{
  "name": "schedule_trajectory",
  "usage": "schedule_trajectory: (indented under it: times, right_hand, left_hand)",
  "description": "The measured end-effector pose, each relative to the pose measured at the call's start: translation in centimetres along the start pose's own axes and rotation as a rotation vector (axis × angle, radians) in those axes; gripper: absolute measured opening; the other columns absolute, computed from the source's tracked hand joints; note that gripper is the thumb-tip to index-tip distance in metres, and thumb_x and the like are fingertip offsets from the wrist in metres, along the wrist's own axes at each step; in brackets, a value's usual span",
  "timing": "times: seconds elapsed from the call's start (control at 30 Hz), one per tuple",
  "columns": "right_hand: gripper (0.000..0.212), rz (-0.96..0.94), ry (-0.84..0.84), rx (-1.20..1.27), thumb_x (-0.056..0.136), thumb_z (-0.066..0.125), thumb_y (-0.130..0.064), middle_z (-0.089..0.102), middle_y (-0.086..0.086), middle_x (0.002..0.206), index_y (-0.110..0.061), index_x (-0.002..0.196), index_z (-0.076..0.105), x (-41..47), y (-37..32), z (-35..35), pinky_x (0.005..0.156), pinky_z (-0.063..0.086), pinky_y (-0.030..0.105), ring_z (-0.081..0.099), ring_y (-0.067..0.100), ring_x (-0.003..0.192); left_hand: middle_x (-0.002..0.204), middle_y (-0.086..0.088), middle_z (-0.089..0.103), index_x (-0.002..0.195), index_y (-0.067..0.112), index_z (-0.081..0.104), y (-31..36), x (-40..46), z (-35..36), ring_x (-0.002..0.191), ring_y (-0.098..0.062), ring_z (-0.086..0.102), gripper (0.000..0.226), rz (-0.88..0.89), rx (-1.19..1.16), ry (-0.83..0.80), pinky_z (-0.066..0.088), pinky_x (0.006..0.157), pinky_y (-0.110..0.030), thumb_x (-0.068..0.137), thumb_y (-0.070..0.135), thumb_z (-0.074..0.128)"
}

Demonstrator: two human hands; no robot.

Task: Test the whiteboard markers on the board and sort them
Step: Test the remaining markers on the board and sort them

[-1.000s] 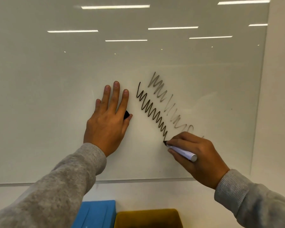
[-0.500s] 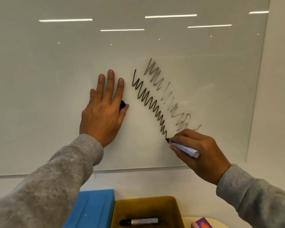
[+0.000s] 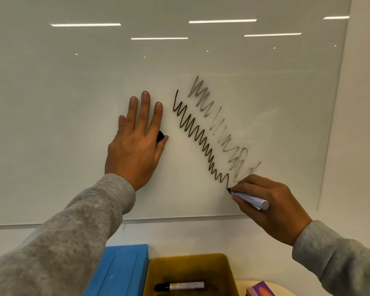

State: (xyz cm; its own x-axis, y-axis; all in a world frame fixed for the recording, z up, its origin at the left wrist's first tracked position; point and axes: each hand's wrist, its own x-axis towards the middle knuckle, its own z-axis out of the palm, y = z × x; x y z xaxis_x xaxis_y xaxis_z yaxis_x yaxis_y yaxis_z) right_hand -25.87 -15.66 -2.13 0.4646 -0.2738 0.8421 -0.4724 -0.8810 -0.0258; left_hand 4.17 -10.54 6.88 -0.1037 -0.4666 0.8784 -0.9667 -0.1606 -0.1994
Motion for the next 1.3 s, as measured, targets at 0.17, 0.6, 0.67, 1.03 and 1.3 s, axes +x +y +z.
schedule_trajectory:
  times: [0.17, 0.6, 0.67, 1.03, 1.3]
  right_hand:
    - [0.016, 0.067, 0.108, 0.068, 0.087, 0.074, -0.021, 0.072, -0.007, 0.093, -0.016, 0.102, 0.075, 1.1, -1.1, -1.3, 0.074, 0.055, 0.016, 0.068, 0.006, 0.08]
    - [0.058, 0.499, 0.086, 0.487, 0.08, 0.082, -0.009, 0.069, 0.0, 0.073, -0.031, 0.111, 0.039, -0.4, -6.0, -1.0, 0.054, 0.057, 0.028, 0.062, 0.02, 0.055]
    - [0.067, 0.551, 0.093, 0.51, 0.079, 0.083, -0.008, 0.068, 0.008, 0.075, -0.034, 0.116, 0.033, -1.5, -6.6, -0.7, 0.056, 0.059, 0.034, 0.063, 0.024, 0.055]
    - [0.061, 0.717, -0.013, 0.704, 0.081, 0.081, -0.011, 0.071, 0.009, 0.08, -0.035, 0.117, 0.038, -7.6, -10.3, 0.8, 0.064, 0.062, 0.041, 0.067, 0.031, 0.063]
    - [0.045, 0.793, -0.057, 0.844, 0.087, 0.076, -0.009, 0.072, 0.013, 0.083, -0.028, 0.115, 0.046, -9.1, -11.5, 1.9, 0.063, 0.059, 0.045, 0.062, 0.043, 0.073]
  left_hand:
    - [0.167, -0.009, -0.01, 0.16, 0.017, 0.002, -0.1, -0.1, -0.5, 0.154, -0.03, -0.005, 0.068, 0.004, -0.01, -0.029, 0.021, 0.121, -0.049, 0.106, 0.044, 0.031]
    - [0.168, -0.004, 0.005, 0.159, 0.015, 0.02, 0.1, -3.8, -3.4, 0.151, -0.022, 0.023, 0.062, 0.038, -0.129, -0.195, 0.057, 0.084, -0.041, 0.105, 0.037, 0.041]
    - [0.166, 0.0, 0.018, 0.158, 0.018, 0.022, 0.3, -6.1, -3.9, 0.145, -0.02, 0.037, 0.06, -0.005, -0.244, -0.232, 0.053, 0.094, -0.039, 0.105, 0.034, 0.044]
    - [0.105, 0.008, 0.071, 0.125, 0.028, 0.065, 4.9, -20.0, -5.9, 0.097, -0.007, 0.066, 0.026, -0.368, -0.825, -0.66, 0.054, 0.089, -0.029, 0.101, 0.023, 0.055]
    - [0.06, 0.004, 0.038, 0.132, 0.022, 0.061, 5.3, -23.1, -7.0, 0.053, -0.01, 0.037, 0.038, -0.892, -1.382, -0.775, 0.042, 0.052, -0.028, 0.104, 0.007, 0.04]
